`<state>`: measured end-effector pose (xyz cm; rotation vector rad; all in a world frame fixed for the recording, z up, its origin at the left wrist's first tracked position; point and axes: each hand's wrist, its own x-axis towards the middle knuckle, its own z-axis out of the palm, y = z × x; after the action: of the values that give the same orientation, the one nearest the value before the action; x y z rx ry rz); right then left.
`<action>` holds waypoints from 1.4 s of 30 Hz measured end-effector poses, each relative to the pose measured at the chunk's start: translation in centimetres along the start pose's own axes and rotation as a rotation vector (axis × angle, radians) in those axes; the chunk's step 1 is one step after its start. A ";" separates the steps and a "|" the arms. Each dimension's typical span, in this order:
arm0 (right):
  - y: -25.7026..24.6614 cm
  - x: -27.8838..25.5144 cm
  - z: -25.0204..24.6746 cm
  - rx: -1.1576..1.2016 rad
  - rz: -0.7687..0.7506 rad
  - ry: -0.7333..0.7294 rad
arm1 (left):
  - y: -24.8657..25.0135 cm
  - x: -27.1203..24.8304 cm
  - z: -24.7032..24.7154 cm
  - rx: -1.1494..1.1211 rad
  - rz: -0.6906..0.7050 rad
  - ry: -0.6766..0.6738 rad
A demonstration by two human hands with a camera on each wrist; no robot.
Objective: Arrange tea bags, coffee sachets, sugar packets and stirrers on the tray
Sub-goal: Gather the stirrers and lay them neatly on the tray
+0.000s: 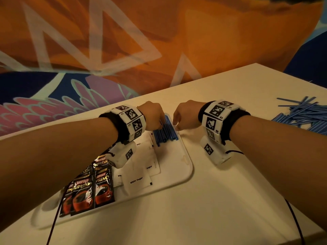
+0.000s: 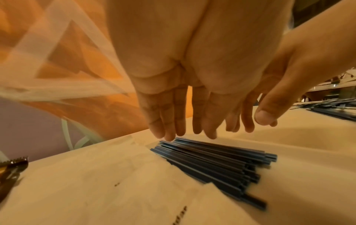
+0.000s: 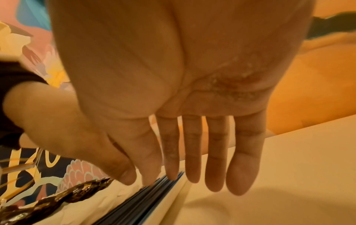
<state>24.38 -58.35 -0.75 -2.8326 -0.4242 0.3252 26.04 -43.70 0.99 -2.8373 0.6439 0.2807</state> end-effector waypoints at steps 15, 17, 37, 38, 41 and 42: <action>9.0 -9.7 -5.2 0.227 0.190 0.178 | 5.9 1.8 -5.4 -0.261 0.070 0.161; 12.2 -12.7 -6.0 0.260 0.269 0.214 | 9.6 3.2 -6.6 -0.256 0.096 0.169; 25.0 -28.2 -2.7 0.372 0.718 0.232 | 35.2 10.0 -5.3 -0.179 0.335 -0.059; 25.1 -28.3 -2.6 0.368 0.721 0.220 | 35.4 10.3 -5.2 -0.196 0.343 -0.074; 25.3 -28.3 -2.3 0.365 0.720 0.198 | 35.5 10.6 -5.3 -0.202 0.372 -0.126; 25.4 -28.3 -2.2 0.368 0.719 0.192 | 35.4 10.7 -5.3 -0.187 0.370 -0.107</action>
<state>5.05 -91.15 -0.75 -2.5102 0.6449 0.2232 20.55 -80.55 -2.39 -2.8319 1.1750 0.5764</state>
